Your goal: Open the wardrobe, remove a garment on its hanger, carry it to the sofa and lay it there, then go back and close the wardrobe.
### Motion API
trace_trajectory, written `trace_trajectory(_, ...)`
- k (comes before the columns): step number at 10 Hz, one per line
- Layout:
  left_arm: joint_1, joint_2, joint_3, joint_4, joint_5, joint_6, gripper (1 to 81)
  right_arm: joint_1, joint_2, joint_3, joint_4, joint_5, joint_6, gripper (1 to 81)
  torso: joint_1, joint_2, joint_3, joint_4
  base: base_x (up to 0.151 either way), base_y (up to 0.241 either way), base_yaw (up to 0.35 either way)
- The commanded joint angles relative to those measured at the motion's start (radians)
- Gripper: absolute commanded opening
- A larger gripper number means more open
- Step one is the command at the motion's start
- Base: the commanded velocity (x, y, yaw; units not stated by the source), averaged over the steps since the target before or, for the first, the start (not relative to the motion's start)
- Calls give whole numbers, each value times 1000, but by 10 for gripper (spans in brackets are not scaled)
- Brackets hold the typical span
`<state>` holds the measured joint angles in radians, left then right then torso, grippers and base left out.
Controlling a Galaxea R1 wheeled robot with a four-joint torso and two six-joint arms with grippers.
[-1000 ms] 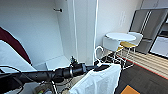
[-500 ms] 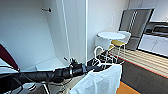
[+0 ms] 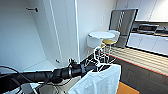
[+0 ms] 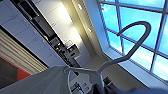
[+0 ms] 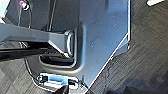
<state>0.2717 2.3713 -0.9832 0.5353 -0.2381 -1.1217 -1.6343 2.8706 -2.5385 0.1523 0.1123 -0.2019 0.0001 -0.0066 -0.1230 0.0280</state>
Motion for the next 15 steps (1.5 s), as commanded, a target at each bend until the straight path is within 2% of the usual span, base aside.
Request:
trace_trajectory(1, -148, -7, 46, 14, -49, 8, 10, 13, -6, -2, -5, -63, 1, 811, 0, 0, 0, 0, 0, 0, -250)
trace_trajectory(15, -133, -13, 49, 14, -49, 6, 10, 12, -5, -2, -13, -63, -1, 811, 0, 0, 0, 0, 0, 0, -252)
